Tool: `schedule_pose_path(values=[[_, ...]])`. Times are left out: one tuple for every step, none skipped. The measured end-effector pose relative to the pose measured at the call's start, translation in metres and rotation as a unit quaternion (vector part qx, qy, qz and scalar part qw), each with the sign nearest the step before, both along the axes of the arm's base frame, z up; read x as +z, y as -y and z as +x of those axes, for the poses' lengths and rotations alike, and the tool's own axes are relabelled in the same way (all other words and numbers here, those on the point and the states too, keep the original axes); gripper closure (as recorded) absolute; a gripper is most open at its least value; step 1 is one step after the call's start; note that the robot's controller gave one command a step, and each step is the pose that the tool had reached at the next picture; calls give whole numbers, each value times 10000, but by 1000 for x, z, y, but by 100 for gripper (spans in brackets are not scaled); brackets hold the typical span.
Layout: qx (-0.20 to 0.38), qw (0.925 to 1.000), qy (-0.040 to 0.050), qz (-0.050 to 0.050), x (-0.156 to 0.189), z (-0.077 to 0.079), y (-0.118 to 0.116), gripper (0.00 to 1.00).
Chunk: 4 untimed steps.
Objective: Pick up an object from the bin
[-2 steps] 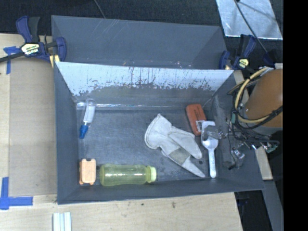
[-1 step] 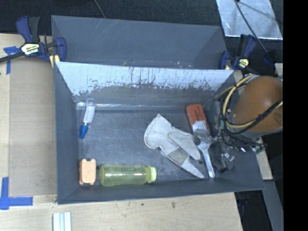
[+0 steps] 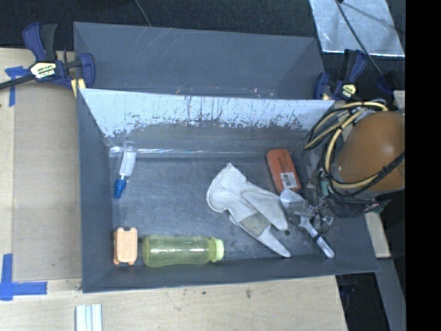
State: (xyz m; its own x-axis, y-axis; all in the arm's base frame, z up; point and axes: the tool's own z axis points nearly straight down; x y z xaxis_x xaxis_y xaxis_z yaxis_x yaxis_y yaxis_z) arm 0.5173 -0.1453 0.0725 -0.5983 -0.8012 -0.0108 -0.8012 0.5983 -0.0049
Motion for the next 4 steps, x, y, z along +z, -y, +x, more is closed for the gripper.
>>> schedule_pose_path(values=[[0,10000,0,0,0,0,0,100],[3,10000,-25,-2,4,-1,0,100],[2,10000,-68,-10,21,-4,1,100],[-10,10000,-55,-21,40,-3,2,100]])
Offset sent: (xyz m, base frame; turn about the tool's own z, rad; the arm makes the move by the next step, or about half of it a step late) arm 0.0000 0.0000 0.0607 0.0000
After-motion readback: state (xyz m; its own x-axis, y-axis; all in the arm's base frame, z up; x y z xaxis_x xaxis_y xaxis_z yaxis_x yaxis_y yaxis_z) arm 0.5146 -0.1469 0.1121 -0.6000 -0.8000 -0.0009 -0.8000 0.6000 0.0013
